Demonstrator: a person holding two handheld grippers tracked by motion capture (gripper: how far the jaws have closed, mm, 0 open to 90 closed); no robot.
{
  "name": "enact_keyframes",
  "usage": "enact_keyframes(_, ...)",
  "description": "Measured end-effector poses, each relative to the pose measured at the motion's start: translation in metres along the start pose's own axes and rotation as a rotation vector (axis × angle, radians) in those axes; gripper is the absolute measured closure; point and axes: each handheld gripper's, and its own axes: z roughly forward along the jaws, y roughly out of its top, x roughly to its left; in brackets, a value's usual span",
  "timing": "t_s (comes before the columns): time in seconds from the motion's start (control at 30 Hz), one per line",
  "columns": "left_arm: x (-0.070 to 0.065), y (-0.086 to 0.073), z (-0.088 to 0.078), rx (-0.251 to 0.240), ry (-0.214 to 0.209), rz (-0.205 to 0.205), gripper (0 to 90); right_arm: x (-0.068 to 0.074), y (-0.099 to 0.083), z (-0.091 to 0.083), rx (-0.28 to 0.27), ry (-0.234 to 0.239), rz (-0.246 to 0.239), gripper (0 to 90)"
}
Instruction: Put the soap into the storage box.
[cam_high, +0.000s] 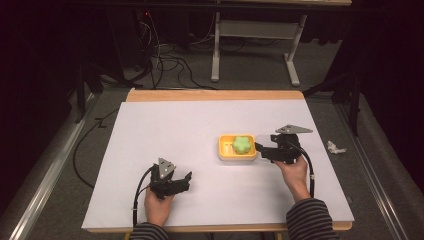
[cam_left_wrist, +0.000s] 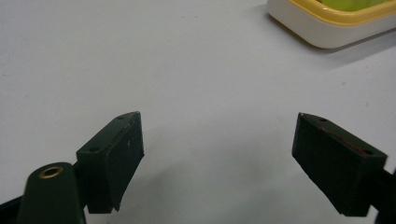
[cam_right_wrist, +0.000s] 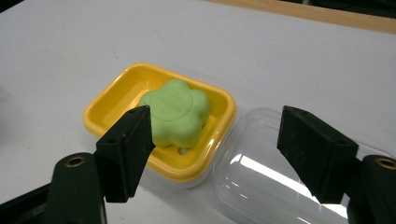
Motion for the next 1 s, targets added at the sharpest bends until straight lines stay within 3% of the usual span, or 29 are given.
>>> enact_keyframes(0.27,0.0,0.0,0.0,-0.004,0.0,-0.005,17.4,-0.004,-0.003,-0.017,-0.042,-0.006,0.011,27.6)
enact_keyframes(1.0,0.0,0.0,0.0,-0.001,0.0,-0.005,17.3,-0.011,-0.017,-0.044,-0.073,-0.044,0.007,28.4)
